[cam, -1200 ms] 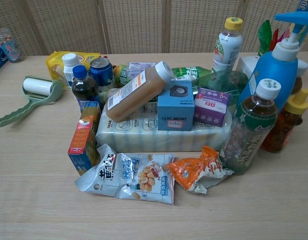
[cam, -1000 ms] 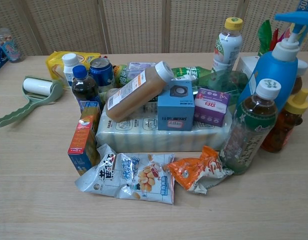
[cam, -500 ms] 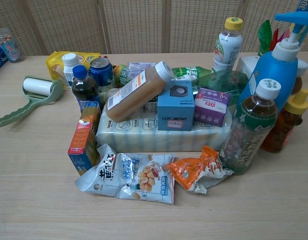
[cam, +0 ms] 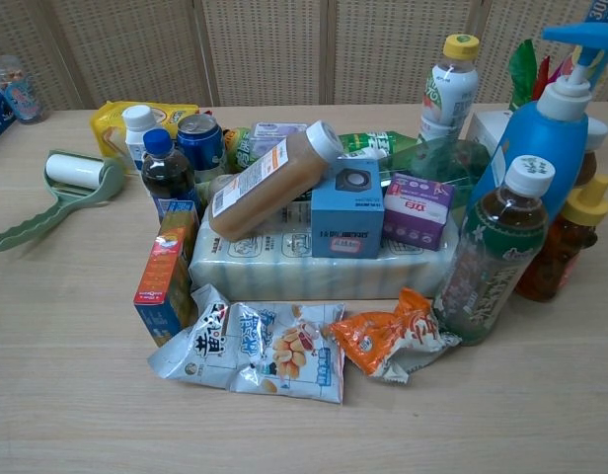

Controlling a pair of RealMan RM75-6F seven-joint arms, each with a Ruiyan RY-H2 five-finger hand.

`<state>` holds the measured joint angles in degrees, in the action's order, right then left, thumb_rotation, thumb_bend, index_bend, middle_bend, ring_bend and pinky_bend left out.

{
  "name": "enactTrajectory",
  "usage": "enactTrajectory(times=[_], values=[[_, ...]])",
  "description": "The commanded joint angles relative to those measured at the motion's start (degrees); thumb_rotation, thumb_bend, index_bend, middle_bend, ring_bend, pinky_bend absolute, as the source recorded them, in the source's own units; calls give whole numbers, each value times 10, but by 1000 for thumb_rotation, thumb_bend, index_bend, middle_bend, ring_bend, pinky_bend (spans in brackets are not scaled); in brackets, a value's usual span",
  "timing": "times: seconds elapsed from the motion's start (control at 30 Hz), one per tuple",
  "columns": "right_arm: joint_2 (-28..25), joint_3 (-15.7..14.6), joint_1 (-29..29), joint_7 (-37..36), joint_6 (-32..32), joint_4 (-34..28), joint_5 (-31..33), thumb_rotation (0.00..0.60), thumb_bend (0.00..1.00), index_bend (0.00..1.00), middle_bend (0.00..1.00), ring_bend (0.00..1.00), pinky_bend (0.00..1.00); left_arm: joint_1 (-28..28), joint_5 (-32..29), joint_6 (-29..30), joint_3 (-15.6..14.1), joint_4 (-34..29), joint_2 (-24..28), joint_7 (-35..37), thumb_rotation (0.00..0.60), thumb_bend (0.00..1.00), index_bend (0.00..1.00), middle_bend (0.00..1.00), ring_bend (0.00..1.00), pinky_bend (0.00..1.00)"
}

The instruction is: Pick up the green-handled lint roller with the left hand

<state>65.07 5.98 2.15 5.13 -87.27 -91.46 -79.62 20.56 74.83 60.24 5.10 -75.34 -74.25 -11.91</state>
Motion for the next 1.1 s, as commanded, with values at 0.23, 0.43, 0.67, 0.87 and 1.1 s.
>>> enactTrajectory(times=[0.23, 0.43, 0.67, 0.87, 1.1], values=[[-6, 1, -7, 3, -2, -3, 7, 494, 35, 0, 0, 0, 0, 53, -25, -42, 19, 90, -66, -40, 600, 66, 0, 0, 0, 0], [-9, 2, -14, 5, -6, -6, 15, 490, 34, 0, 0, 0, 0, 86, -36, -71, 29, 149, -100, -47, 600, 65, 0, 0, 0, 0], [-14, 4, -21, 10, -11, -11, 23, 492, 35, 0, 0, 0, 0, 117, -55, -120, 34, 210, -130, -44, 600, 65, 0, 0, 0, 0], [-17, 6, -25, 19, -15, -18, 28, 492, 34, 0, 0, 0, 0, 136, -62, -146, 35, 251, -143, -40, 600, 65, 0, 0, 0, 0], [-18, 8, -26, 27, -12, -27, 33, 493, 35, 0, 0, 0, 0, 152, -77, -188, 36, 306, -165, -24, 600, 65, 0, 0, 0, 0]])
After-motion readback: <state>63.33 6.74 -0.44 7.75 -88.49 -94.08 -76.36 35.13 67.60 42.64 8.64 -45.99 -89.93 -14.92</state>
